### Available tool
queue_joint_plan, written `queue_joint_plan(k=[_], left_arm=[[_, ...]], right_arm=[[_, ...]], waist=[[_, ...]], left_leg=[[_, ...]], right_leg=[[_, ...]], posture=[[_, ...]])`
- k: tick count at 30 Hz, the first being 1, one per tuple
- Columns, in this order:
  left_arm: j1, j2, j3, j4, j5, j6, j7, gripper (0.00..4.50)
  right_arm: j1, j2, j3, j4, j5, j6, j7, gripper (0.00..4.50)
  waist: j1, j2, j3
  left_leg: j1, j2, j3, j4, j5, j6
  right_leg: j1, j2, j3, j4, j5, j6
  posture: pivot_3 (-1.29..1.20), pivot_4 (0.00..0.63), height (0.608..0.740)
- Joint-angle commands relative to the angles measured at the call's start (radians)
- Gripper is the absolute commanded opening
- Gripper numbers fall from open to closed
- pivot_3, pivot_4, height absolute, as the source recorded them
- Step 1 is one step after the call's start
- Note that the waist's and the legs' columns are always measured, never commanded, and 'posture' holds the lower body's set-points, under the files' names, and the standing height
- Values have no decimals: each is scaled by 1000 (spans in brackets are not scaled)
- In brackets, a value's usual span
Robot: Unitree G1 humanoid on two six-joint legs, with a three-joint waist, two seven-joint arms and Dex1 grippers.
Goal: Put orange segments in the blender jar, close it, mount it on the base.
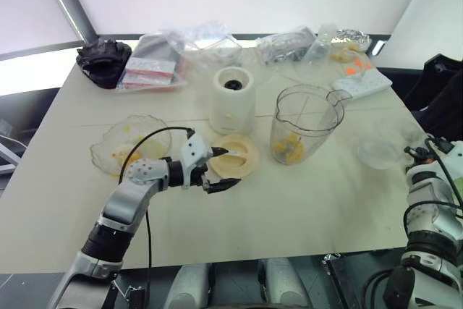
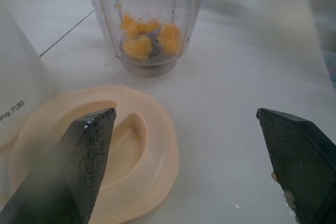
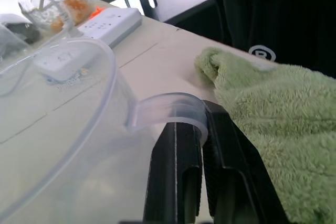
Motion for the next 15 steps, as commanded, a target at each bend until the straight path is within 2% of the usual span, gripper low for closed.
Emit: queue_joint_plan(k=[1, 11, 15], left_arm=[[-28, -1, -4, -27, -12, -9, -7, 4500], [-35, -1, -4, -18, -18, -10, -15, 4500], [-34, -7, -8, -19, -20, -9, -14, 4500]], right_arm=[[-16, 2, -52, -100, 65, 15, -28, 42], [-24, -33, -78, -339, 133, 125, -96, 42], [-47, -87, -85, -441, 157, 200, -120, 42]], waist=[[0, 1, 1], [0, 4, 2], [2, 4, 2]], left_leg=[[0, 0, 0, 0, 0, 0], [-1, 0, 1, -2, 0, 0], [-1, 0, 1, -2, 0, 0]], right_leg=[[0, 0, 0, 0, 0, 0], [-2, 0, 0, 0, 0, 0], [-2, 0, 0, 0, 0, 0]], posture=[[0, 150, 740], [0, 150, 740], [0, 150, 740]])
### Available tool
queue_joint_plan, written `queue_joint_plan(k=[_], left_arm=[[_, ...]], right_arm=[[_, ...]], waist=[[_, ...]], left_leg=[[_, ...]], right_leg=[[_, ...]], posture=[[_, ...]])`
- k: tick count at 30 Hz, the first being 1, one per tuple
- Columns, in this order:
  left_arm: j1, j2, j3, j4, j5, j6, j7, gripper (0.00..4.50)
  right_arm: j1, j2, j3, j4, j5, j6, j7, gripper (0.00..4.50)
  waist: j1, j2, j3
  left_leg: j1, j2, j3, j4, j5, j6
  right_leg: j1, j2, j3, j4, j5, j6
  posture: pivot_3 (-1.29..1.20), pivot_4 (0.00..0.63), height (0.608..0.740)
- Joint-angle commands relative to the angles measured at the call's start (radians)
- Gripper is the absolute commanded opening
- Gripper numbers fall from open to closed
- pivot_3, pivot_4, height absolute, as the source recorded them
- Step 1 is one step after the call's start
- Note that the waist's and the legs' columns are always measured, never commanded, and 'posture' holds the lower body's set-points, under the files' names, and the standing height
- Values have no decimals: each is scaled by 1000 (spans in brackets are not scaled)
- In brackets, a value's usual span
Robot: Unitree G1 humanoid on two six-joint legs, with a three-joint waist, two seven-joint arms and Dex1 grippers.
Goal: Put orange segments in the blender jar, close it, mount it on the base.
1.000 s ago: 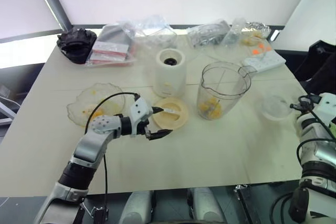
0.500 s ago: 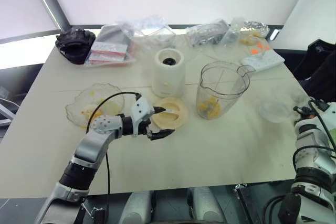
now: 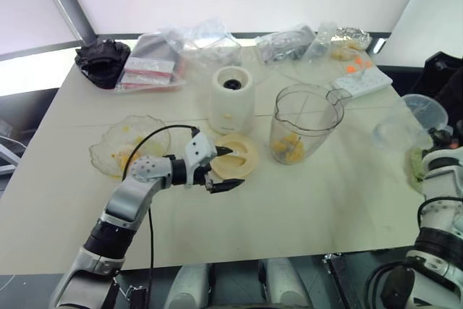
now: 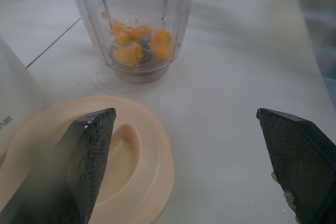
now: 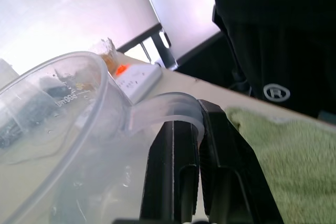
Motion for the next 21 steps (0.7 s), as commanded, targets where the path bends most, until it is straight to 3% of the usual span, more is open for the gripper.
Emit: queue_joint_plan(k=[1, 13, 21], left_arm=[[-12, -4, 2, -18, -16, -11, -2, 4500], [1, -50, 6, -11, -18, -30, 27, 4500], [-17, -133, 57, 11, -42, -56, 115, 4500]], right_arm=[[-44, -82, -26, -156, 52, 72, -18, 42], [-138, -292, 58, -403, 108, 398, -15, 42], [-161, -438, 173, -521, 49, 506, 56, 42]], waist=[[1, 0, 0], [3, 1, 1], [5, 1, 1]], left_leg=[[0, 0, 0, 0, 0, 0], [-3, 0, 0, -1, 0, 0], [-16, 0, 0, 1, 0, 0]], right_leg=[[0, 0, 0, 0, 0, 0], [-3, 0, 0, 0, -1, -1], [-16, -1, -1, 1, 0, 0]], posture=[[0, 150, 740], [0, 150, 740], [0, 150, 740]])
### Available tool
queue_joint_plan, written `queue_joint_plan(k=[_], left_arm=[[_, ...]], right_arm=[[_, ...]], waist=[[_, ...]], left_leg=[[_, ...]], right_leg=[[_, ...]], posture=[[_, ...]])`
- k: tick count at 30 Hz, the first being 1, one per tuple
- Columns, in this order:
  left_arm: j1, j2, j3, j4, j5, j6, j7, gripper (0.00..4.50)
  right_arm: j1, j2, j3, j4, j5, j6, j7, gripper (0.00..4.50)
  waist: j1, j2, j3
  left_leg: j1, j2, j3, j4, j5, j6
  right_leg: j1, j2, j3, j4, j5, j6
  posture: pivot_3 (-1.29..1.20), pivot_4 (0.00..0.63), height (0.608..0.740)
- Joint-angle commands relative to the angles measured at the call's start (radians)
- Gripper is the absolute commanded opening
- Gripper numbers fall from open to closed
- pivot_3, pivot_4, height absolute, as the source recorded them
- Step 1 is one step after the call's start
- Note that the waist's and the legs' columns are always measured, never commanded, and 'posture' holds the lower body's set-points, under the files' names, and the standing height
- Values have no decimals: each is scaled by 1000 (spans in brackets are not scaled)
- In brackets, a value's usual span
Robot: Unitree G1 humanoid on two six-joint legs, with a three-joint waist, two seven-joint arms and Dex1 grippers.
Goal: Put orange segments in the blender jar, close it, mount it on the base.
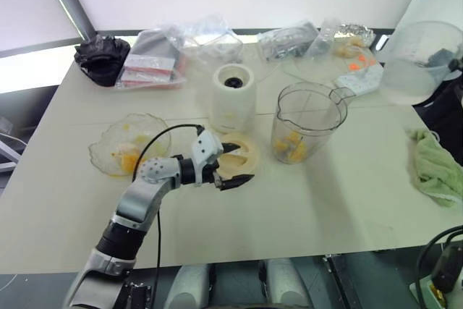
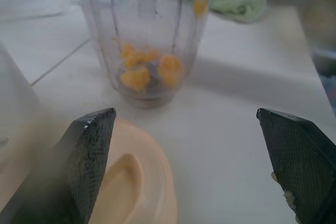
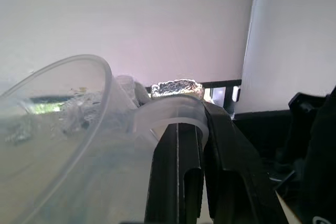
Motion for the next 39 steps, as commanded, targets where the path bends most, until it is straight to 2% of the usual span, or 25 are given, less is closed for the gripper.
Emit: queue_joint_plan(k=[1, 14, 20, 26, 39], left_arm=[[-18, -19, 44, -15, -30, -28, 30, 4500], [-28, -24, 35, -2, -23, -42, 39, 4500], [-31, -23, 31, 1, -22, -45, 38, 4500], [-33, -20, 24, 3, -21, -48, 29, 4500], [-42, -22, 17, 14, -18, -60, 19, 4500]], right_arm=[[-25, -71, 20, -89, -46, 5, 39, 42], [12, -174, 132, -207, -237, -11, 161, 42], [2, -162, 149, -224, -294, -15, 201, 42], [55, -173, 193, -252, -392, -120, 273, 42], [70, -161, 204, -250, -506, -178, 335, 42]], waist=[[0, 0, 0], [1, -1, 0], [0, -1, 0], [1, -1, 0], [1, -1, 0]], left_leg=[[0, 0, 0, 0, 0, 0], [0, 0, 0, 0, 0, 0], [0, 0, 0, 0, 0, 0], [0, 0, 0, 0, 0, 0], [0, -1, 1, 0, 0, 0]], right_leg=[[0, 0, 0, 0, 0, 0], [0, 0, 0, 0, 0, 0], [0, 0, 0, 0, 0, 0], [0, 0, 0, 0, 0, 0], [0, 0, 0, 0, 0, 0]], posture=[[0, 150, 740], [0, 150, 740], [0, 150, 740], [0, 150, 740], [0, 150, 740]])
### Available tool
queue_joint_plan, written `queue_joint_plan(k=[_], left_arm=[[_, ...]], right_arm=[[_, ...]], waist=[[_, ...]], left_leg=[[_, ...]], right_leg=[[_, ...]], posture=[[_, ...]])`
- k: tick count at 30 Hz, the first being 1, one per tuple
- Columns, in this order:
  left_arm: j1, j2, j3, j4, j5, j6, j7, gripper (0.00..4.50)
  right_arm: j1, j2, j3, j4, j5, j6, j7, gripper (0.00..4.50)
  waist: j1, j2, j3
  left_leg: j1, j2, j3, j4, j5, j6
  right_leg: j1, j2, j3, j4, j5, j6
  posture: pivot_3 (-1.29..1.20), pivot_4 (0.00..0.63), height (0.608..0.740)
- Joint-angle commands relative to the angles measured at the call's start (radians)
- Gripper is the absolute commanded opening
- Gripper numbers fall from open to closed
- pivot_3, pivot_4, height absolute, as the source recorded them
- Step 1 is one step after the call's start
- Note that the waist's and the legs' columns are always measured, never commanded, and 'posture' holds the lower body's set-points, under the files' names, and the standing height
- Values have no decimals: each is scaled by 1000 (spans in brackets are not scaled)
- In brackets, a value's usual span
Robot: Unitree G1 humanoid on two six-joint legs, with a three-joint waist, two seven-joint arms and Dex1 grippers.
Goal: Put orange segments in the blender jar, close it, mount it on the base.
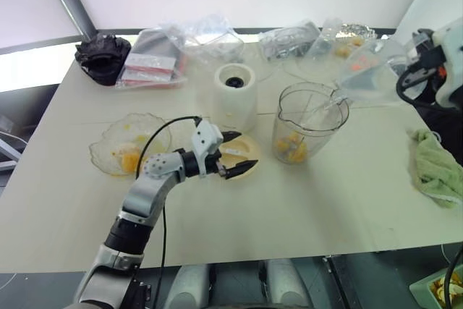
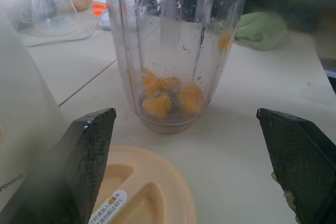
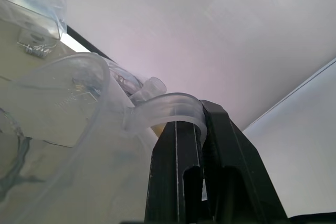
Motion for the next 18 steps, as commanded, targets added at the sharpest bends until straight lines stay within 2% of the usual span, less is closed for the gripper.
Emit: queue_joint_plan(k=[1, 7, 12, 18], left_arm=[[-14, 1, 1, -11, -7, -20, -4, 4500], [-14, 5, 0, -7, -6, -24, -11, 4500], [-15, 8, 0, -5, -4, -27, -16, 4500], [-15, 14, -1, -7, -2, -26, -21, 4500]], right_arm=[[-8, -9, -26, -34, -48, -42, 9, 42], [-37, 90, -82, -43, -10, 58, -20, 42], [-113, 242, -206, -36, 73, 236, -95, 42], [-141, 358, -340, -16, 110, 329, -175, 42]], waist=[[0, 0, 0], [0, -1, 0], [0, -1, 0], [3, 0, 0]], left_leg=[[0, 0, 0, 0, 0, 0], [0, 0, 0, 0, 0, 0], [0, 0, 0, 0, 0, 0], [0, 0, -1, 0, 0, 0]], right_leg=[[0, 0, 0, 0, 0, 0], [0, 0, 0, 0, 0, 0], [0, 0, 0, 1, 0, 0], [0, 0, 0, 1, 1, 1]], posture=[[0, 150, 740], [0, 150, 740], [0, 150, 740], [0, 150, 740]])
